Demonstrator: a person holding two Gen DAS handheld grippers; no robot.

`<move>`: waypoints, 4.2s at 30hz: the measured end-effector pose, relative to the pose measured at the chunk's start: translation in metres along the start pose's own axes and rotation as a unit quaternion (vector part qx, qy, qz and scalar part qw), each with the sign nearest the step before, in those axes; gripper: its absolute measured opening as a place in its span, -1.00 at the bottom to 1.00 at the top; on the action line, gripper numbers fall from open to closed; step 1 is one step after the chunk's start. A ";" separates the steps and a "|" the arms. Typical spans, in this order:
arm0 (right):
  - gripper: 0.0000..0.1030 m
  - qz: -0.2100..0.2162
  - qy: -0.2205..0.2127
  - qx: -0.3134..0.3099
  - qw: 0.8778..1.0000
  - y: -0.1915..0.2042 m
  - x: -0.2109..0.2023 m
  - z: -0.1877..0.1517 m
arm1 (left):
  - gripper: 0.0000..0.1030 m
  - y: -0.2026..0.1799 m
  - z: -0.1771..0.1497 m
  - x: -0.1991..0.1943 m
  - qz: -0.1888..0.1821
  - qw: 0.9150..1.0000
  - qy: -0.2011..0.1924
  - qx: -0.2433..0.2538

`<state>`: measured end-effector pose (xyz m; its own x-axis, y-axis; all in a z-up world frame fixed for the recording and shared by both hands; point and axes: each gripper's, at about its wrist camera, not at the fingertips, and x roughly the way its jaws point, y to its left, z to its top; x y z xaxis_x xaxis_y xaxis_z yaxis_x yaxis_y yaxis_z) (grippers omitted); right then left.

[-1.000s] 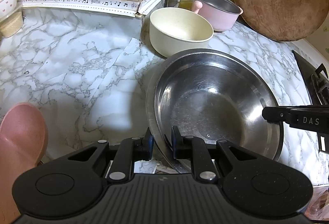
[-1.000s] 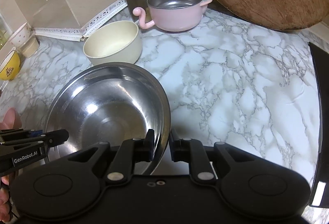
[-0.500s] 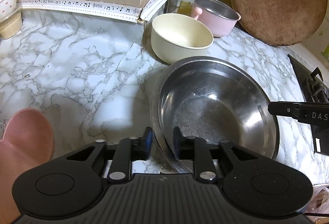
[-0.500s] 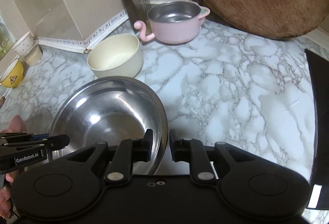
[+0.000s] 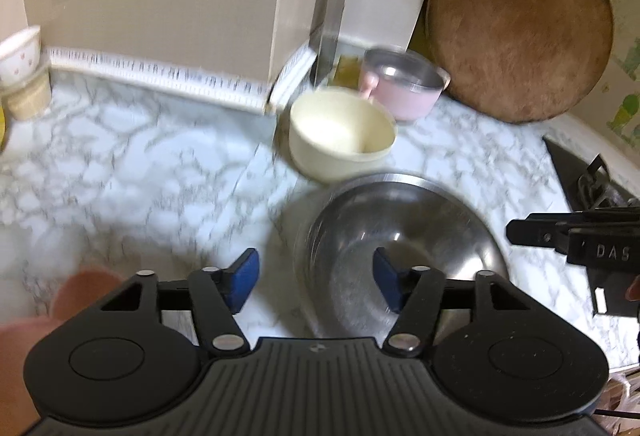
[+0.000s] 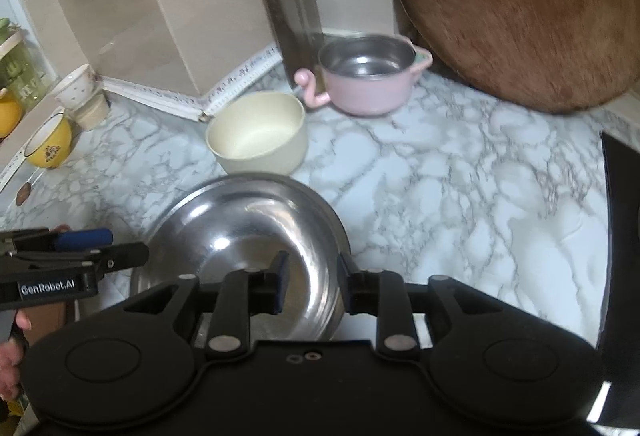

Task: Organize plates and bowls
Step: 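Lower the steel bowl onto the counter and open both tools, then move both open tools to the pink pot beside the cutting board, then close both tools on the rim of the pink pot, then lift the pink pot with both tools and carry it toward the steel bowl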

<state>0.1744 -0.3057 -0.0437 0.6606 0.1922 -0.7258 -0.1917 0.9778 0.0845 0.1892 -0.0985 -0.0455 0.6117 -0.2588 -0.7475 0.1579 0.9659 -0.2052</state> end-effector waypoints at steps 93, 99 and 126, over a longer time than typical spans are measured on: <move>-0.64 -0.039 0.014 0.155 0.987 -0.113 0.162 0.152 | -0.81 -0.092 0.233 0.240 0.028 0.995 0.072 0.057; -0.67 -0.043 0.007 0.147 0.988 -0.110 0.146 0.149 | -0.81 -0.098 0.228 0.219 0.027 0.995 0.065 0.065; -0.69 -0.034 -0.034 0.107 0.993 -0.066 -0.004 0.110 | -0.81 -0.115 0.177 0.057 0.012 0.996 0.039 0.073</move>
<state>0.2644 -0.3622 0.0281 0.7152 0.1224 -0.6882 0.0093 0.9828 0.1845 0.3428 -0.2231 0.0472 0.5552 -0.2295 -0.7994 0.2588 0.9611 -0.0962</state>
